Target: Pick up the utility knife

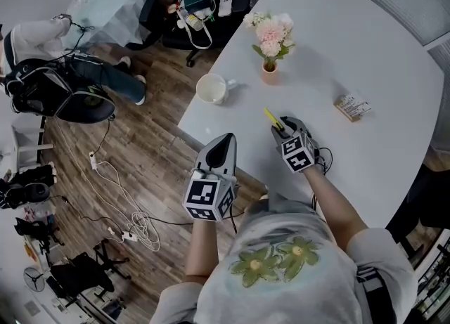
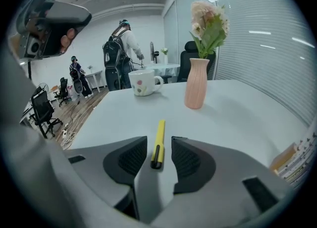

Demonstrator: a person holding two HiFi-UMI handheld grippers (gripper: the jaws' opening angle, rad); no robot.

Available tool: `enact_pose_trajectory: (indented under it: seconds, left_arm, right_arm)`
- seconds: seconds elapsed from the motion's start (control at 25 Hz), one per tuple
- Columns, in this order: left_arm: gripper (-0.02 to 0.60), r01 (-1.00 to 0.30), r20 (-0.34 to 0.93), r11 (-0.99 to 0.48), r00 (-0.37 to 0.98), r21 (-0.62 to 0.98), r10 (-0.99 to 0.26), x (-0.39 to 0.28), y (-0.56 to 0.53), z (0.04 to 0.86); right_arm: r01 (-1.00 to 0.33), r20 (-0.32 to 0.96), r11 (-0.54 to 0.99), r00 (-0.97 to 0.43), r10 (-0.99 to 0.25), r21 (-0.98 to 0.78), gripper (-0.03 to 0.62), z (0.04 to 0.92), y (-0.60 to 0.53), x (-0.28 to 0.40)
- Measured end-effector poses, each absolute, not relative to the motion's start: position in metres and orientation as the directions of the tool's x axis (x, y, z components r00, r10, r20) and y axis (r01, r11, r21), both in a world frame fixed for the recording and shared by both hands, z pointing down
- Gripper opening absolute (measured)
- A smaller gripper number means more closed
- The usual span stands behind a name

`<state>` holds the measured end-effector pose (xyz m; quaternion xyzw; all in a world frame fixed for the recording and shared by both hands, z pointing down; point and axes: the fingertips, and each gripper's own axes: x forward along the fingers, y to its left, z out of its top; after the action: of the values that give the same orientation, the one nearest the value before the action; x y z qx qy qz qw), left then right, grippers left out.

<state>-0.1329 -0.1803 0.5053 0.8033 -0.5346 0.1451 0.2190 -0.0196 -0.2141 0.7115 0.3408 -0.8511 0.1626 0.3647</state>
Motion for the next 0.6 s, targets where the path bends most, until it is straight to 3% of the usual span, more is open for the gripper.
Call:
enact_pose_trajectory:
  seconds: [0.24, 0.48, 0.6]
  left_arm:
    - [0.009, -0.925, 0.473, -0.324, 0.38, 0.199, -0.795, -0.133, -0.179, 0.51]
    - [0.009, -0.928, 0.473, -0.312, 0.372, 0.204, -0.799, -0.135, -0.176, 0.51]
    - [0.008, -0.929, 0.467, -0.304, 0.369, 0.211, -0.804, -0.134, -0.176, 0.509]
  right_arm:
    - [-0.696, 0.759, 0.718, -0.477, -0.442, -0.019, 0.161, 0.724, -0.215, -0.019]
    - [-0.693, 0.77, 0.72, -0.446, -0.456, 0.026, 0.077, 0.725, -0.214, -0.018]
    - [-0.685, 0.776, 0.727, -0.442, -0.45, 0.032, 0.072, 0.726, -0.216, -0.016]
